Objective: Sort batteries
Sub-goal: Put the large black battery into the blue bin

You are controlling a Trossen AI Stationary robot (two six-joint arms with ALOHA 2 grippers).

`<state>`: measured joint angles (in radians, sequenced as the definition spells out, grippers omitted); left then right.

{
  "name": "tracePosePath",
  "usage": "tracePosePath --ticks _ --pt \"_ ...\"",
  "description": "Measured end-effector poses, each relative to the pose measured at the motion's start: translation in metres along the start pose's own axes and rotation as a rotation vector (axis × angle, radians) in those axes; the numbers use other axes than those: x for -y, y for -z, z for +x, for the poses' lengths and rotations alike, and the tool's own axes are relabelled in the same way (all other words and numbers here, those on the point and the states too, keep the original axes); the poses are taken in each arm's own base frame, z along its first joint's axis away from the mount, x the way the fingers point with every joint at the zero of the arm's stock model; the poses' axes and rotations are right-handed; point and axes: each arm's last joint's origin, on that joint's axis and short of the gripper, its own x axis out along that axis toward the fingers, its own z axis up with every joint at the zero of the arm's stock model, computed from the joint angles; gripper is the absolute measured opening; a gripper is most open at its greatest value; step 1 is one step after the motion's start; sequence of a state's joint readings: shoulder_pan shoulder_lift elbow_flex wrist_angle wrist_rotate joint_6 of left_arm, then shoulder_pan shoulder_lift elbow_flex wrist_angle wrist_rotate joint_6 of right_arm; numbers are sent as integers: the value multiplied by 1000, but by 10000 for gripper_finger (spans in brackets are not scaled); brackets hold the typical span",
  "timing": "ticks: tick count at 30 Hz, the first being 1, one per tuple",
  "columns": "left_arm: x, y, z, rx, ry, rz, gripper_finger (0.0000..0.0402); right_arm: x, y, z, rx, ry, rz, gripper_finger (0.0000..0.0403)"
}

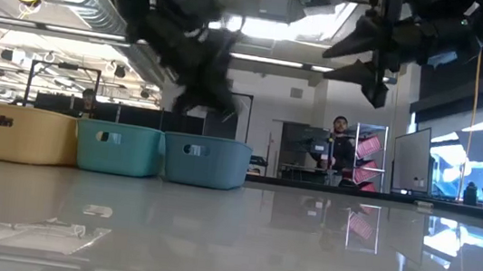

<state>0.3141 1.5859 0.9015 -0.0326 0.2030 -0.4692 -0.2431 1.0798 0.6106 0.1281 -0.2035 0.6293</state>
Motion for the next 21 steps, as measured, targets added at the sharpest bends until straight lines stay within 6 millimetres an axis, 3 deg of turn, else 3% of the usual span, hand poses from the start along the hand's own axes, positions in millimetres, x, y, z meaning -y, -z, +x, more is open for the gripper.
tracePosePath --ticks 4,14,21 --pt "-8 17 9 -114 -105 -52 42 1 0 0 7 20 -9 163" --pt "-3 24 25 -114 -91 -156 43 2 -1 0 32 56 -31 163" --pt "-3 25 25 -117 -99 -176 141 3 -1 0 61 99 -37 163"
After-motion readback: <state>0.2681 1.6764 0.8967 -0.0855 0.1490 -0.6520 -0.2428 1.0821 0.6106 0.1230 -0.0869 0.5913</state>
